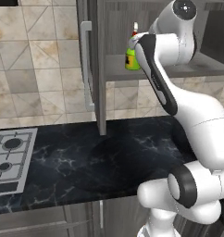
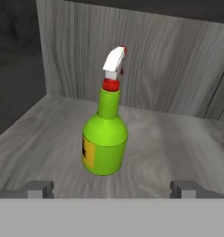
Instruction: Move the cutting board and knife to the sink. Then move spray from the cabinet to the counter.
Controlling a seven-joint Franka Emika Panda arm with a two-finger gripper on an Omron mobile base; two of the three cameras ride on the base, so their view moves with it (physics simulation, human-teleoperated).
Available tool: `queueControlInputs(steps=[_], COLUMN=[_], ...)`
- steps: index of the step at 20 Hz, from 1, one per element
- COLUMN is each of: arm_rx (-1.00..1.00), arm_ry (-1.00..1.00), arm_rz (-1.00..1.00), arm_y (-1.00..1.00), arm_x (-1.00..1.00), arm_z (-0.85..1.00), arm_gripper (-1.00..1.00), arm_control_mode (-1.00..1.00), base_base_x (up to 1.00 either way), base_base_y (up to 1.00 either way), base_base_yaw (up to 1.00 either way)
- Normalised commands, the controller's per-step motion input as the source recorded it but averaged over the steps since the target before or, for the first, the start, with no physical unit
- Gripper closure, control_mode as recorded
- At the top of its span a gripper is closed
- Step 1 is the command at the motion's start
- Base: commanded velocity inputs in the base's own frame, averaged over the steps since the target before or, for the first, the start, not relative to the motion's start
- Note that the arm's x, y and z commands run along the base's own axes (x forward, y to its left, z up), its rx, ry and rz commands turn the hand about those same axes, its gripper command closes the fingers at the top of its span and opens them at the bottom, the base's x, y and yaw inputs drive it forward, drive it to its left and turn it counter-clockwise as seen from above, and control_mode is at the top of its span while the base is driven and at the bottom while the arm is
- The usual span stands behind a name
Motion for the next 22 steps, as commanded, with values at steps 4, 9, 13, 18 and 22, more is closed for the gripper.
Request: queueControlInputs(steps=[4, 9, 13, 18, 22], arm_rx=[0.0, 0.0, 0.0, 0.01, 0.0], arm_ry=[-0.03, 0.0, 0.0, 0.0, 0.0], arm_rz=[0.0, 0.0, 0.0, -0.02, -0.04], arm_y=[0.0, 0.0, 0.0, 0.09, 0.15], arm_x=[0.38, 0.32, 0.23, 0.28, 0.35], arm_z=[0.0, -0.01, -0.01, -0.1, -0.15], arm_gripper=[-1.0, -1.0, -1.0, -1.0, -1.0], arm_control_mode=[-1.0, -1.0, -1.0, -1.0, -1.0], base_base_x=[0.0, 0.0, 0.0, 0.0, 0.0], base_base_y=[0.0, 0.0, 0.0, 0.0, 0.0], base_base_yaw=[0.0, 0.0, 0.0, 0.0, 0.0])
